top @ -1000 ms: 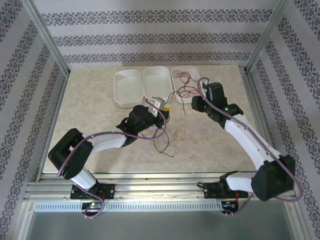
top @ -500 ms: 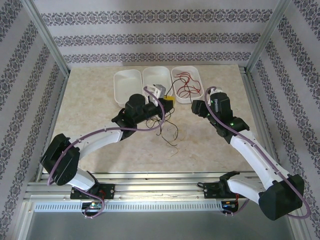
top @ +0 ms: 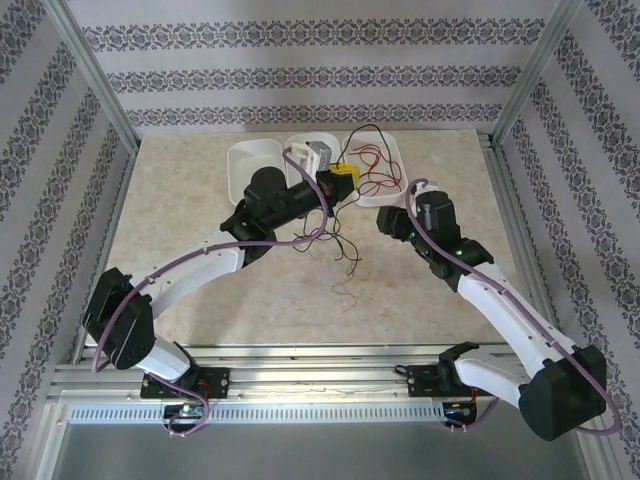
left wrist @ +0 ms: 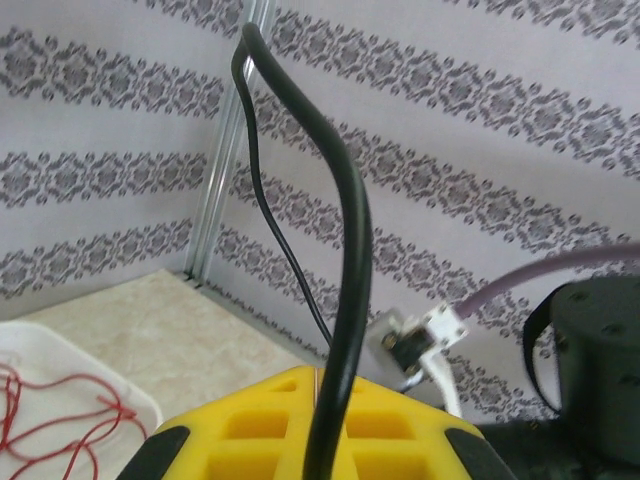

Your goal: Untangle the cables

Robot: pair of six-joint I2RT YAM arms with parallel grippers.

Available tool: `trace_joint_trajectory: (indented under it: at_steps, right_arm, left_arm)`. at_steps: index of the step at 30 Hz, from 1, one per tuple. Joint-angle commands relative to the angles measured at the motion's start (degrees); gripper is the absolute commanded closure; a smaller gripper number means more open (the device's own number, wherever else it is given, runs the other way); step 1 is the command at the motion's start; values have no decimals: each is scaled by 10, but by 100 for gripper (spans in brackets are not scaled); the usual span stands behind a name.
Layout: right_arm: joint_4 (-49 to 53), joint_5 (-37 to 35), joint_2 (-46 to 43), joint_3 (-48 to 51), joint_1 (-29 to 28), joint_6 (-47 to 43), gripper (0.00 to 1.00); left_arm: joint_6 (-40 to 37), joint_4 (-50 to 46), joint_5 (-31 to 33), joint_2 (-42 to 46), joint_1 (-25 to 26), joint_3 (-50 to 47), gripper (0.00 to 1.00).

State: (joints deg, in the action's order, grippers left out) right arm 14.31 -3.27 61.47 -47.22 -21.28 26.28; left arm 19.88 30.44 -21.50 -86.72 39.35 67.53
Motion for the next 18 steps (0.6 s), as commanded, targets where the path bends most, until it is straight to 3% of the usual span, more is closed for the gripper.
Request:
trace_joint_trajectory:
  at_steps: [1, 13, 18]
  right_arm:
    - [-16, 5, -15, 11, -7, 10, 31]
    - [-49, 18, -10, 14, -30, -6, 31]
    - [-165, 52, -24, 60, -84, -29, 27]
  left_arm:
    - [22, 23, -36, 11, -8, 24, 100]
    - [32, -17, -62, 21, -17, 93, 100]
    - [36, -33, -43, 21, -18, 101, 100]
